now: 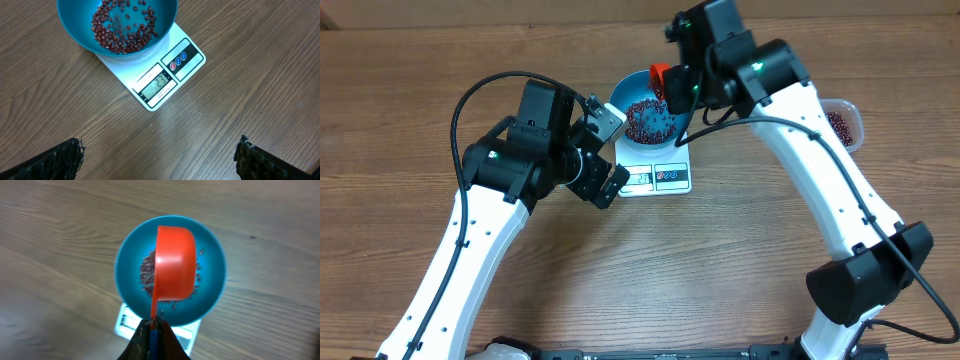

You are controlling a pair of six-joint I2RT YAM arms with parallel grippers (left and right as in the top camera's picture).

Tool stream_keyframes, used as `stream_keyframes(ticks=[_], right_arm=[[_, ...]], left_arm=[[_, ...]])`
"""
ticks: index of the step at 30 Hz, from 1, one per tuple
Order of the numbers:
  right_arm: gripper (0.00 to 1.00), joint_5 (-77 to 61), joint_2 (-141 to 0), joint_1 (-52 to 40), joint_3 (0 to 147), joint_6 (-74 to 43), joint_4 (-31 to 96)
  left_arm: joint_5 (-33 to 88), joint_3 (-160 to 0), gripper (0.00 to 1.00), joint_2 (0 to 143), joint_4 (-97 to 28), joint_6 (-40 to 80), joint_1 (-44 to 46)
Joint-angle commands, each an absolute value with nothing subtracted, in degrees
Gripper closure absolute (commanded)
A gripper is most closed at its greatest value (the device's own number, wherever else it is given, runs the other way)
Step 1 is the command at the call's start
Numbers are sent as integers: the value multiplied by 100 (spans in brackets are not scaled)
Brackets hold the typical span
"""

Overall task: Scoop item into bowl and weigh 150g on scale
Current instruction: 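Tip the red cup to pour beans into the teal bowl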

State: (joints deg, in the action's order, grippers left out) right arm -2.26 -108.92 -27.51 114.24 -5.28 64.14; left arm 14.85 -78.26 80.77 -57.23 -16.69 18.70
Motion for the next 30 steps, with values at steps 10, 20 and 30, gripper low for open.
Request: stream_keyframes(ticks=[10, 20, 30], right_arm=[[96, 810, -10753, -3033, 11577, 211, 6340], [96, 720, -10753, -3033, 11577, 860, 6405], [96, 242, -10753, -2976, 11577, 1457, 6464]], left_arm=[[1594, -7944, 0, 8014, -5697, -1629, 1839], [1594, -7946, 1, 8014, -5697, -1629, 1839], [1594, -7944, 1, 8014, -5697, -1629, 1839]])
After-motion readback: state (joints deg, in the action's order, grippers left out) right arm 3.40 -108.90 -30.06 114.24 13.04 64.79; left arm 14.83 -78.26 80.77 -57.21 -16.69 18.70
